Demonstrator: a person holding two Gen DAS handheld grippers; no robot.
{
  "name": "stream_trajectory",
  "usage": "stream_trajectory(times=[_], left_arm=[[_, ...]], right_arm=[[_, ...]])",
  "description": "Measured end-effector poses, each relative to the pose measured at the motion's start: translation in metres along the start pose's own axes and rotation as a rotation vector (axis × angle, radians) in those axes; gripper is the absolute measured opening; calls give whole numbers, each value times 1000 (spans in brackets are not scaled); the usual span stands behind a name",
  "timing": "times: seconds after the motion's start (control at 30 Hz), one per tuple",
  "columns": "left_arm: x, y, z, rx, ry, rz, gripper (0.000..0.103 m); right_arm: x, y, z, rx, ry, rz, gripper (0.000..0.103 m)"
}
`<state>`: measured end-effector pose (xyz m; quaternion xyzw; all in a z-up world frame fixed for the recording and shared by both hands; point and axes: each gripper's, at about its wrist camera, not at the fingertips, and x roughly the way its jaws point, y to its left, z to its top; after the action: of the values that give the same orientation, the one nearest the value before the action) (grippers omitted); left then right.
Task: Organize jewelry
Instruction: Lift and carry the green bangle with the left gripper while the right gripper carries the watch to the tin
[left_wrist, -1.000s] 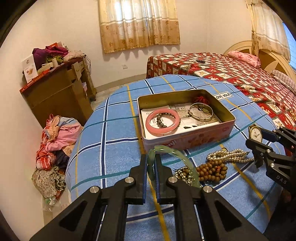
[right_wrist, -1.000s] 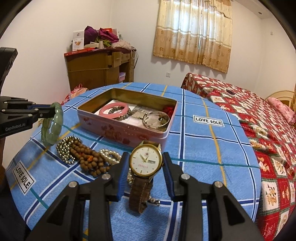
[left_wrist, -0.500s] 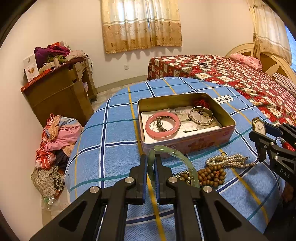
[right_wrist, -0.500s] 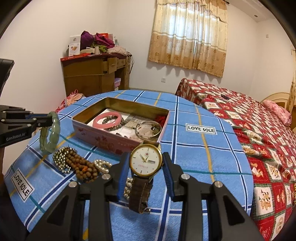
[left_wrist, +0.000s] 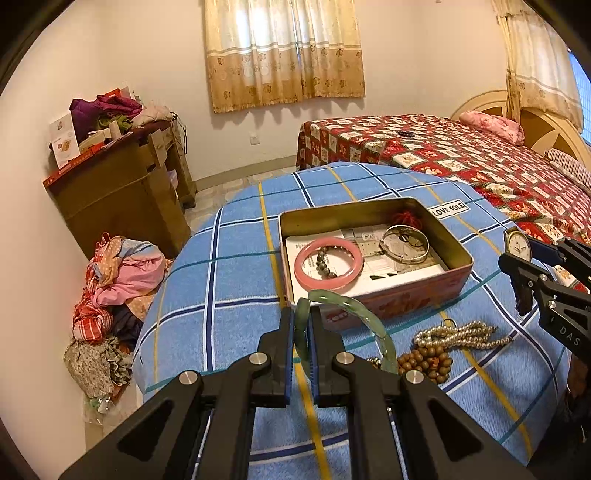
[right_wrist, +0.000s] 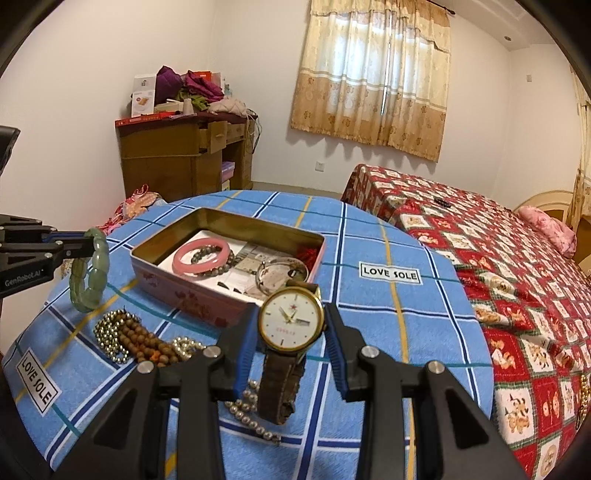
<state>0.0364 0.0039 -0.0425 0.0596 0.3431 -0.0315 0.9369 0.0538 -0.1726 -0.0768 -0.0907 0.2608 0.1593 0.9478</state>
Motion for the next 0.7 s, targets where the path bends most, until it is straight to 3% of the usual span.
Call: stream_trajectory(times=[0.7], left_arm=[[8, -2, 30, 28, -34, 9, 6]], right_arm=[[8, -4, 27, -30, -29, -1, 38]])
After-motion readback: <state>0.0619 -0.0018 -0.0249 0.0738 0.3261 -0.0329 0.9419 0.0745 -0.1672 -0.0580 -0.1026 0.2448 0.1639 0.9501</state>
